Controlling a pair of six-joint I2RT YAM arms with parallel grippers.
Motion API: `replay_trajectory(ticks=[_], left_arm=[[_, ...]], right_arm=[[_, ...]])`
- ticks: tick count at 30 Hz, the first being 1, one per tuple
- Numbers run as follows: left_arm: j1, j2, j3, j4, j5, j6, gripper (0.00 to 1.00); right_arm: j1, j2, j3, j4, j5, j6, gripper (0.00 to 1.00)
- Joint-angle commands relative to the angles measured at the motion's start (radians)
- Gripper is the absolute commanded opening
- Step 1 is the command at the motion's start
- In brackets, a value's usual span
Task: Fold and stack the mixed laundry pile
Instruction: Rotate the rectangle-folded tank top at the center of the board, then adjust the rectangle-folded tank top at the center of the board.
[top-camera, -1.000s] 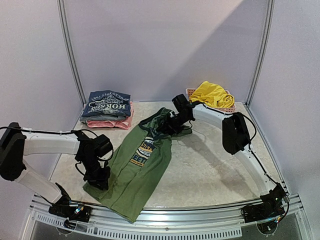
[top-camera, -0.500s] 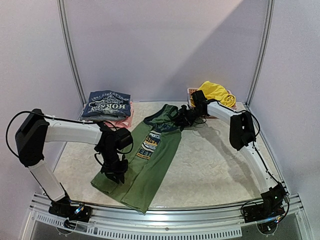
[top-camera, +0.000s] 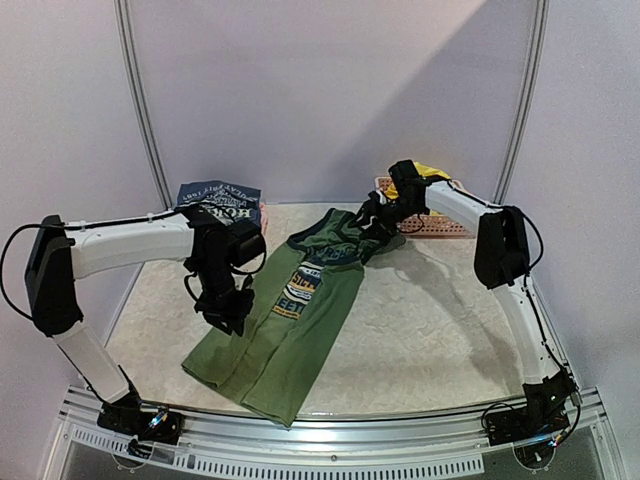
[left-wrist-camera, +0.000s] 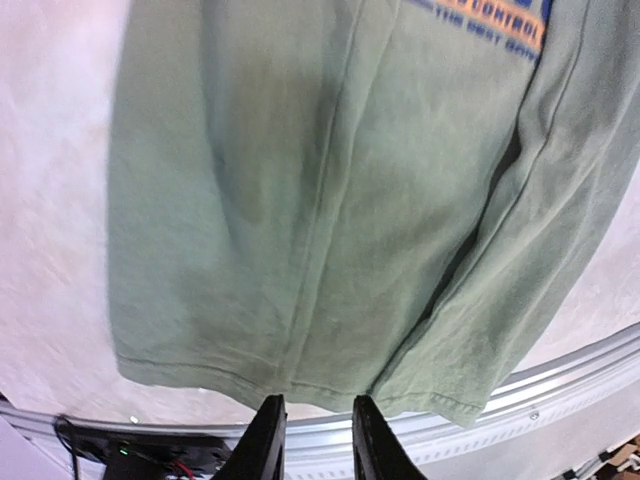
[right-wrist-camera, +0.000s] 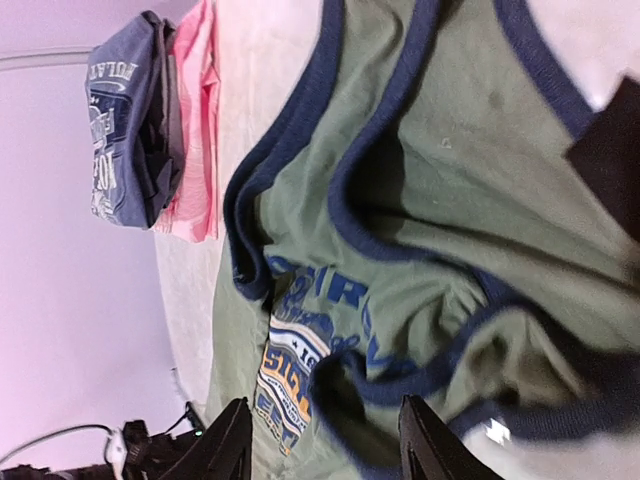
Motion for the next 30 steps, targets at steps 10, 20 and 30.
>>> replay_trajectory(ticks=[10, 20, 30], left_arm=[[0.121, -0.016, -0.012, 0.063, -0.043, 0.189, 0.36], [0.177, 0.014, -0.057, 0.116, -0.034, 0.262, 0.43], [0.197, 0.009, -0.161, 0.187, 0.006, 0.264, 0.44]], right_arm=[[-0.047, -0.363, -0.384, -0.19, 0.584, -0.1, 0.48], [-0.06, -0.256, -0.339, -0.172, 0.662, -0.012, 0.44], [-0.061, -0.145, -0.307, -0.073, 0.561, 0.058, 0.31]])
